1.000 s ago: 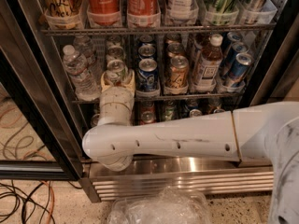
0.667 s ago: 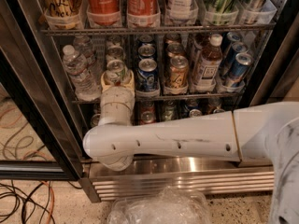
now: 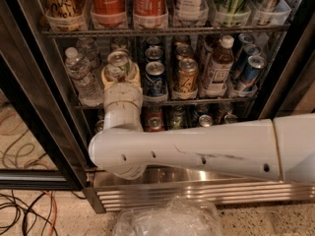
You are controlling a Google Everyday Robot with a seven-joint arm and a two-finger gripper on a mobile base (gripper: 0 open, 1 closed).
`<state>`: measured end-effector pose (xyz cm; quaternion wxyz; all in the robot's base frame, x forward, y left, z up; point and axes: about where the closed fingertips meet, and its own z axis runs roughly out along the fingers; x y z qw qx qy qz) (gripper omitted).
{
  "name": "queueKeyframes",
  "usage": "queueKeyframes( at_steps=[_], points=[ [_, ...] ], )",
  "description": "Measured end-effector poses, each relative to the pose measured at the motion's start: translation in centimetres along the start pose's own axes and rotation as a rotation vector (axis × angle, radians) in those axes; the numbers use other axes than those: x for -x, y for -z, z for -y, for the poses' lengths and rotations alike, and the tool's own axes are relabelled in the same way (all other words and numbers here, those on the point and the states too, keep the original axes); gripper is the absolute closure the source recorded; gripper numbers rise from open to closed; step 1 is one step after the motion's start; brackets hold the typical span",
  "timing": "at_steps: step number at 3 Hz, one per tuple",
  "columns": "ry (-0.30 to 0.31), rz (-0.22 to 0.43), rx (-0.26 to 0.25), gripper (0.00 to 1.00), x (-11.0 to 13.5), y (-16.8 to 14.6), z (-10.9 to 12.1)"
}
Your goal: Pick 7up can from middle shelf of fridge
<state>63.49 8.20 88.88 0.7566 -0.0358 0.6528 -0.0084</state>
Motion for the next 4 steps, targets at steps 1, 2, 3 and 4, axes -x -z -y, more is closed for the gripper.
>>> queueKeyframes(
  at_steps=[1,2,3,4],
  points=[
    [-0.025,-0.043,0.078,1.00,0.9,1.8,-1.0],
    [-0.063,-0.065,0.162,1.00,2.1,3.8,-0.3],
    [-0.098,-0.057,0.227,1.00,3.8,5.0,2.3],
    [-0.160,-0.101,0.325,1.00,3.8,6.5,2.5]
  ],
)
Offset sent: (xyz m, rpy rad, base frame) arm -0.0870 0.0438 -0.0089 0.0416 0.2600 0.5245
